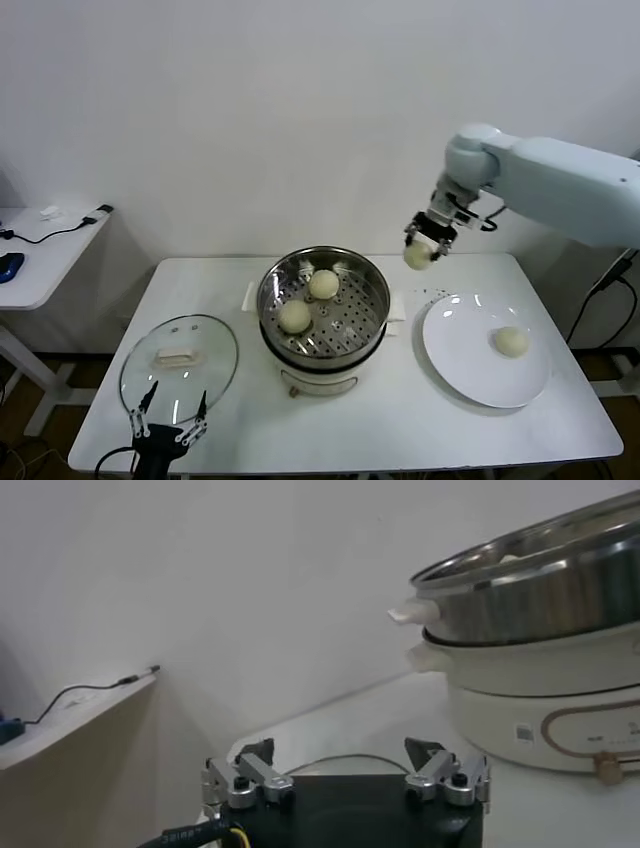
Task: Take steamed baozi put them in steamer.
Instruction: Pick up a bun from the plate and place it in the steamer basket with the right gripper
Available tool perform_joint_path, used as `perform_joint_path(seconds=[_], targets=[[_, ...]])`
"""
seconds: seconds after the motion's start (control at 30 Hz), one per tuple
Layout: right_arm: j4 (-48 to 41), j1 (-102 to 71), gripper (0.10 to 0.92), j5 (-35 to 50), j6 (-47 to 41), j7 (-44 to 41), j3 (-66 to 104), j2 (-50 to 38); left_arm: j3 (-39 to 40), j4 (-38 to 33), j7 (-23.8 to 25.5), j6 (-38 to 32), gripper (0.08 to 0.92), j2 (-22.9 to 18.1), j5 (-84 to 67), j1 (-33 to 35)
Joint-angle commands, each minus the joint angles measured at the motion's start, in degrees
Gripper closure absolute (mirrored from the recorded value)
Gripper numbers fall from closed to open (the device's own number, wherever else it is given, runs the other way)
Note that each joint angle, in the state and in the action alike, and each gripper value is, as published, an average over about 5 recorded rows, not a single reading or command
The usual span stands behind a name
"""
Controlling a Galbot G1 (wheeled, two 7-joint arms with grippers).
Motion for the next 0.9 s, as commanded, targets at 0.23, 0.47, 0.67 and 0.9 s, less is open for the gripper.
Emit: perform_joint_path(seconds=[0.23, 0.47, 0.67, 0.9], targets=[[4.3, -4.3, 0.440, -6.2, 8.7, -0.5, -0.1, 18.2, -0.6, 0.1, -0.6, 0.6, 0.177, 0.2, -1.3, 0.1], [4.5, -9.9, 0.440, -9.6, 9.4, -0.4, -0.5, 19.2, -1.5, -0.2, -0.9, 0.8, 0.177, -0.3, -3.0, 0.7], [6.1, -12.0, 0.440, -9.2, 8.8, -0.6, -0.7, 18.7, -1.7, 0.1, -0.9, 0.7, 0.177, -0.3, -3.0, 0.9], [7.1, -13.5, 0.440, -8.5, 7.9, -0.6, -0.4, 18.2, -1.7, 0.4, -0.9, 0.6, 0.177, 0.0, -2.8, 0.9]])
